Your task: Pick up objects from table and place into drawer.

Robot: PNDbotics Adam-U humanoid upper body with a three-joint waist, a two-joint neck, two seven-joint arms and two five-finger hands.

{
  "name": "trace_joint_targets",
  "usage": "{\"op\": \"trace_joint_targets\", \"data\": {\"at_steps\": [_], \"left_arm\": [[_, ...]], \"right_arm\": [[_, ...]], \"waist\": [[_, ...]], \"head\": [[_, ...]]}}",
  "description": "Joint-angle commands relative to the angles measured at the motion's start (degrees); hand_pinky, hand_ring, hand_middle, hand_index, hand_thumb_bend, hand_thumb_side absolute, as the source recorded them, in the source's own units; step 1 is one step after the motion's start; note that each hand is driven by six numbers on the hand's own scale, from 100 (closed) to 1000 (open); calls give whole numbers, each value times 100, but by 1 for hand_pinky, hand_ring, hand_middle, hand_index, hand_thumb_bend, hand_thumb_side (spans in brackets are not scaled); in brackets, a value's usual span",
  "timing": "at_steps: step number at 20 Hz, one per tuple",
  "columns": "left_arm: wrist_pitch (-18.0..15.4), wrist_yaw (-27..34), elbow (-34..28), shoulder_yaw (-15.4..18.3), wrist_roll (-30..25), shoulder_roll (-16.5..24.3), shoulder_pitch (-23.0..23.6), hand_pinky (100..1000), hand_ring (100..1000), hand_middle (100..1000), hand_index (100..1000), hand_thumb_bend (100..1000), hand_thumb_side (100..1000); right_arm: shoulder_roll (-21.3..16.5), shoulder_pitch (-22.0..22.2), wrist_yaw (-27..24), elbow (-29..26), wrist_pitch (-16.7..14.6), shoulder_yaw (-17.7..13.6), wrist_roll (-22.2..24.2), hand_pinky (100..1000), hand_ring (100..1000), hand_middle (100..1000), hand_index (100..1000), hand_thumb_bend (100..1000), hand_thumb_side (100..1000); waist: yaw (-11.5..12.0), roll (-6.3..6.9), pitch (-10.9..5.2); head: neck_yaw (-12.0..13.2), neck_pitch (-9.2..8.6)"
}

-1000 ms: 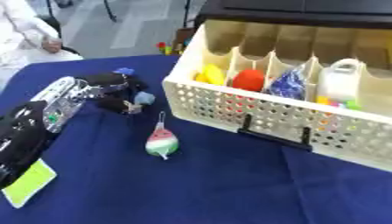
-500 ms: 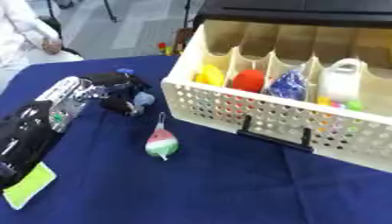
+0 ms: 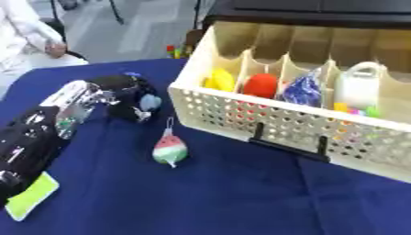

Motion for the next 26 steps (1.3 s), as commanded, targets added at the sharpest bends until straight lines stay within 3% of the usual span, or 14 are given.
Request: {"op": "trace_joint_targets", "data": {"at_steps": [1,7,16,21,26], "left_arm": [[3,28,53,25,-130,96,-50,474,662,670,888,233,743],[-16,131,-22,-11,-268,112,-123,422,607,591,850,205,737],[7,130,-66,-52,-471,129,-127,389,578,572,830,232,695],[25,86,-105,-50,-535,126,-161,354,545,506,793,173,586],[107,154,-173,-39,-441,145,-176,312,515,471,754,122,574]], "right_arm": [[-61,-61,21,-52,-14,-5,-51,583,583,553,723,100,716],[-47,-19,18,-52,10,-8,-76,584,584,560,723,100,715],[-44,-13,18,-52,13,-20,-133,584,585,566,723,100,709],[-37,-4,22,-52,15,-20,-153,585,585,567,723,100,708],[-28,6,16,-52,19,-21,-175,585,586,572,724,100,707]], "waist": [[11,-33,-93],[57,-47,-144],[72,-57,-164],[82,-69,-161],[93,-77,-185]], "head": [[4,-10],[-5,71],[-11,66],[-17,90],[-18,93]]}}
